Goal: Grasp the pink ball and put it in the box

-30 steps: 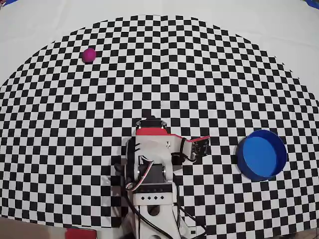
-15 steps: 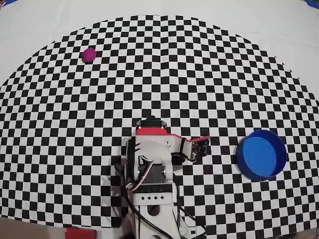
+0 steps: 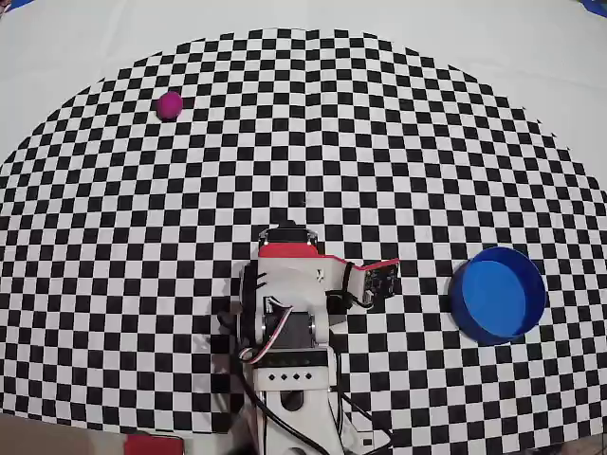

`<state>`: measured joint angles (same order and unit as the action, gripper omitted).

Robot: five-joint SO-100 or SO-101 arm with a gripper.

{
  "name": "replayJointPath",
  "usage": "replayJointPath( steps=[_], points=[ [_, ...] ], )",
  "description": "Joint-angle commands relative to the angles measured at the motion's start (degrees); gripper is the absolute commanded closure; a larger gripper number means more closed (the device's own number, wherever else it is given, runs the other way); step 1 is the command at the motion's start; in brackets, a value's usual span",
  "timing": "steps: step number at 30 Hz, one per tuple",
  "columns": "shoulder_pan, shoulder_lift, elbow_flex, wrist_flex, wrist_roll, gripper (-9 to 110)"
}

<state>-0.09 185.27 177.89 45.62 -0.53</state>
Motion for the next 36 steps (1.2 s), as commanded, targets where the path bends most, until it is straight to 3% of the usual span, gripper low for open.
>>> replayJointPath(
  steps=[1,19,36],
  points=[
    [0.3,1.1,0.4,0.4,-0.5,101],
    [0.1,-0.3,0.4,-4.8,-0.5,101],
    [0.3,-3.5,-0.1,-33.0,-0.5,101]
  ],
)
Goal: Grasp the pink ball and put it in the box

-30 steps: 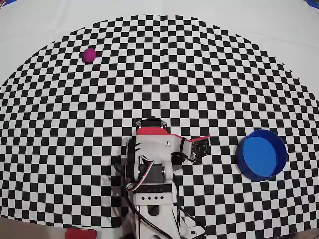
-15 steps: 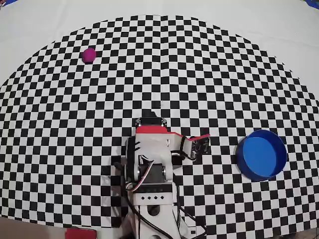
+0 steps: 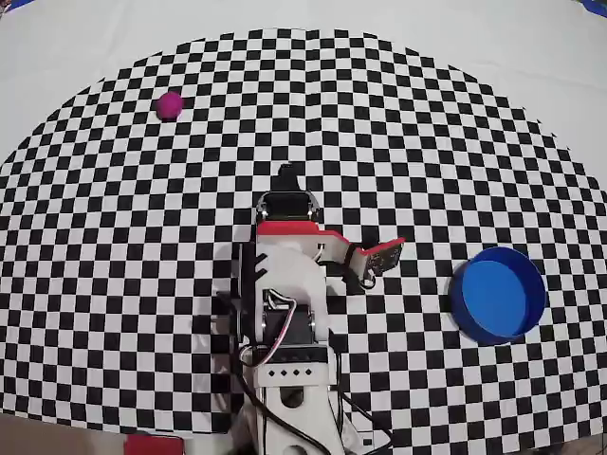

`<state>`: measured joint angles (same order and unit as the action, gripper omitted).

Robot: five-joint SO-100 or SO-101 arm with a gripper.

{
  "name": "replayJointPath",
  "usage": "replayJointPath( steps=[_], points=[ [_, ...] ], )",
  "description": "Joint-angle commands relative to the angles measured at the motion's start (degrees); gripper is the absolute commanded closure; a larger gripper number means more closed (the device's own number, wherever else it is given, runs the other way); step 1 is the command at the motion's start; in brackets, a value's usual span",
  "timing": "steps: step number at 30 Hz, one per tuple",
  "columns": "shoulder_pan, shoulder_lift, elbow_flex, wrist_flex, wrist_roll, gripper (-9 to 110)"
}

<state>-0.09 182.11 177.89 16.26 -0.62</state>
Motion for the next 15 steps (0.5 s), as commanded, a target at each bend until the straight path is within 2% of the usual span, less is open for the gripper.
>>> replayJointPath(
  steps=[1,4,7,10,15],
  points=[
    [0.3,-0.4,-0.1,-5.0,-0.4,101],
    [0.2,-0.3,-0.1,-7.8,-1.5,101],
    [0.2,0.0,0.0,-8.0,-6.7,101],
    [0.3,-0.2,0.4,-7.1,-13.3,88],
    [0.3,-0.4,0.4,-4.7,-28.7,82]
  ],
)
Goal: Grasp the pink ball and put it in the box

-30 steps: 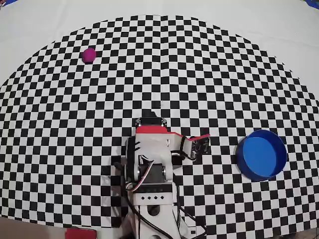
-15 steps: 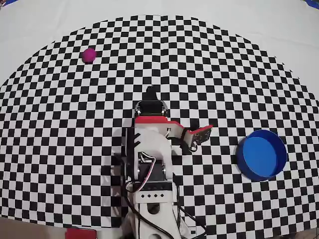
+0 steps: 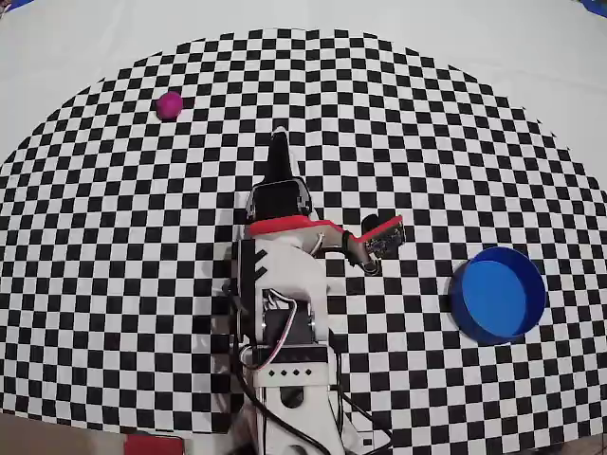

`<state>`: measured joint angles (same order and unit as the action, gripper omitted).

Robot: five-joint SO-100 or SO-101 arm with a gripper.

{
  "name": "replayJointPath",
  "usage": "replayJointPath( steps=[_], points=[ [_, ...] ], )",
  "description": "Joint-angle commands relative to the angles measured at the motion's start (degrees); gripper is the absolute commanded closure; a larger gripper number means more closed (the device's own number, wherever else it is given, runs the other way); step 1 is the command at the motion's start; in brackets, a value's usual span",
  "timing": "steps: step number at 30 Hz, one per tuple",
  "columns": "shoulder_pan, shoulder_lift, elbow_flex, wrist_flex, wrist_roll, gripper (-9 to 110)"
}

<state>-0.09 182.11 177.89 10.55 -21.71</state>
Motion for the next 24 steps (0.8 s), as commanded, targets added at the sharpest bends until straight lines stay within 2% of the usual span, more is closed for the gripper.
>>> replayJointPath(
  steps=[1,9,14,24],
  points=[
    [0.3,-0.4,0.4,1.2,-10.1,82],
    [0.3,-0.5,0.4,3.3,-35.5,73],
    [0.4,-0.4,0.4,3.3,-49.2,73],
    [0.5,-0.1,0.4,2.6,-68.5,73]
  ],
)
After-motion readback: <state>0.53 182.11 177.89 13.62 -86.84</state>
